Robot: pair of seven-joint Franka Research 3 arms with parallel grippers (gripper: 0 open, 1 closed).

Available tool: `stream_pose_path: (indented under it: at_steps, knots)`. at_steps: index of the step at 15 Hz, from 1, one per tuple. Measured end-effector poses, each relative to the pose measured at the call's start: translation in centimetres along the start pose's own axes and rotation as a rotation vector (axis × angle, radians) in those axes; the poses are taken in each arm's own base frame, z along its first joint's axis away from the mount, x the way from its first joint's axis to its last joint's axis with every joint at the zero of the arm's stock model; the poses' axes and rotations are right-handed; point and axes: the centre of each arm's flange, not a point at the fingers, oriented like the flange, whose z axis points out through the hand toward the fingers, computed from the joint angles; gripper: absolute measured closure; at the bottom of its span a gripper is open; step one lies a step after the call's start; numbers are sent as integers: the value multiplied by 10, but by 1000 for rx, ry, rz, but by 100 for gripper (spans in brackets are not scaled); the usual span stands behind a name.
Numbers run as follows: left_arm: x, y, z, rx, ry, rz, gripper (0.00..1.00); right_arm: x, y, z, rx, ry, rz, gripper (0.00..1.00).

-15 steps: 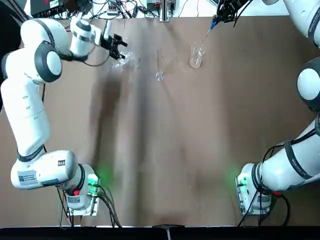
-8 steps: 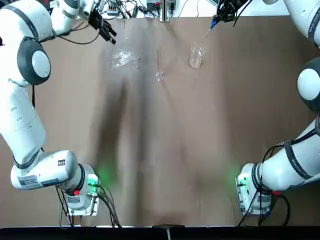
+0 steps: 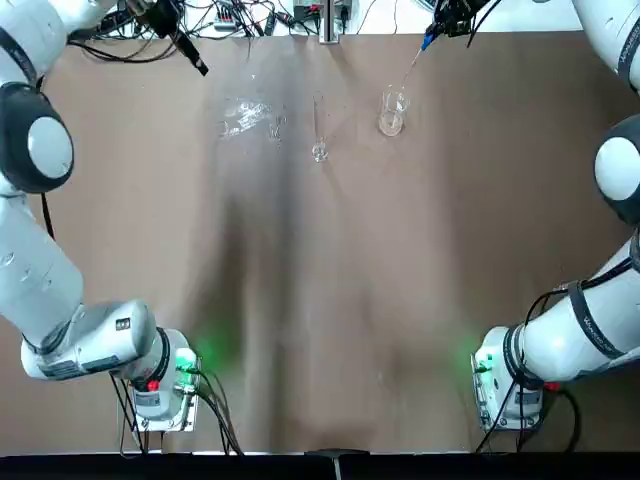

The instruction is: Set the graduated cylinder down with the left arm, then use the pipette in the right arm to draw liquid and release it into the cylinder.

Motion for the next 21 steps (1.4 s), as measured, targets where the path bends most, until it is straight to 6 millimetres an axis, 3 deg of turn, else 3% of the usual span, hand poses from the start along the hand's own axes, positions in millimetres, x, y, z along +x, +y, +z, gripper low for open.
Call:
stream_pose_path:
  at_steps: [4,9,12,17,21]
  knots:
    - [-20,32,-38,91,-8,-125,0,0,0,-1,0,1,-1,85]
    - [-38,70,-76,281,-79,-506,0,0,-5,-4,4,4,-4,85]
    - [-34,87,-97,402,-85,-697,0,-1,-8,-8,7,0,-8,85]
    - [-14,143,-131,478,-153,-782,0,-3,-10,-9,7,-9,-6,85]
    - [-19,136,-136,487,-162,-806,0,-6,-14,-10,10,-17,-3,85]
